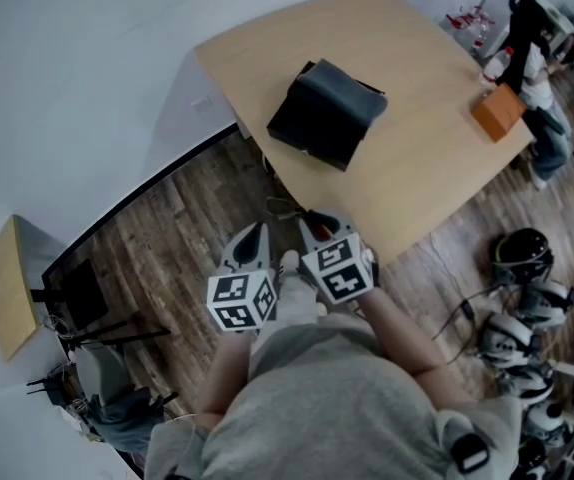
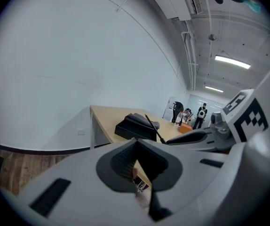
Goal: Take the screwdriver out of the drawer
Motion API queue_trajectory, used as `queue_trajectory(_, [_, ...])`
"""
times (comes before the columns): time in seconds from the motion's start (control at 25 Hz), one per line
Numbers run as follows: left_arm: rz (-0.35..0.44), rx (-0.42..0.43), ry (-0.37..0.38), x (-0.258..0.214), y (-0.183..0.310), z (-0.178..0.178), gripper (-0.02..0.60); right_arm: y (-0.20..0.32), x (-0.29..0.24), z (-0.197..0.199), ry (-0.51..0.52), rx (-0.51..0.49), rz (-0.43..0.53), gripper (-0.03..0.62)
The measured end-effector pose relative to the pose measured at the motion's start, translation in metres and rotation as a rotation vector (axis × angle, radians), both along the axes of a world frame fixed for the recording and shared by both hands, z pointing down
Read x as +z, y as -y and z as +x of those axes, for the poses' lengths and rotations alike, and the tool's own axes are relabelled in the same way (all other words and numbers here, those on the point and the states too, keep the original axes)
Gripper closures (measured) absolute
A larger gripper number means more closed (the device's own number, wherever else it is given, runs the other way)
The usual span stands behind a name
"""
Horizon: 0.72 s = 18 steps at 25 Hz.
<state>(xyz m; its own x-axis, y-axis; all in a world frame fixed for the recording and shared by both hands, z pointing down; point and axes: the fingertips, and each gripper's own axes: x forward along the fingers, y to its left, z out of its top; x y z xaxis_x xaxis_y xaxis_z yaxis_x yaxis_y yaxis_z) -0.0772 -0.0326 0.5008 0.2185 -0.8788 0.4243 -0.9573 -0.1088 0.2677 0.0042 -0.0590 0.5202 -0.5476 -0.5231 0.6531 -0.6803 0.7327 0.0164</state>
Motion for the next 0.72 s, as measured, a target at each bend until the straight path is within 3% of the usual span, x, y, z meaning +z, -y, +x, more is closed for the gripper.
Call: queue_trajectory(0.72, [0.007,-0.032,-0.008,0.008,-0.057,-0.002,0.580,-0.053,-0.002,0.006,0.029,-0.016,0.043,0.536])
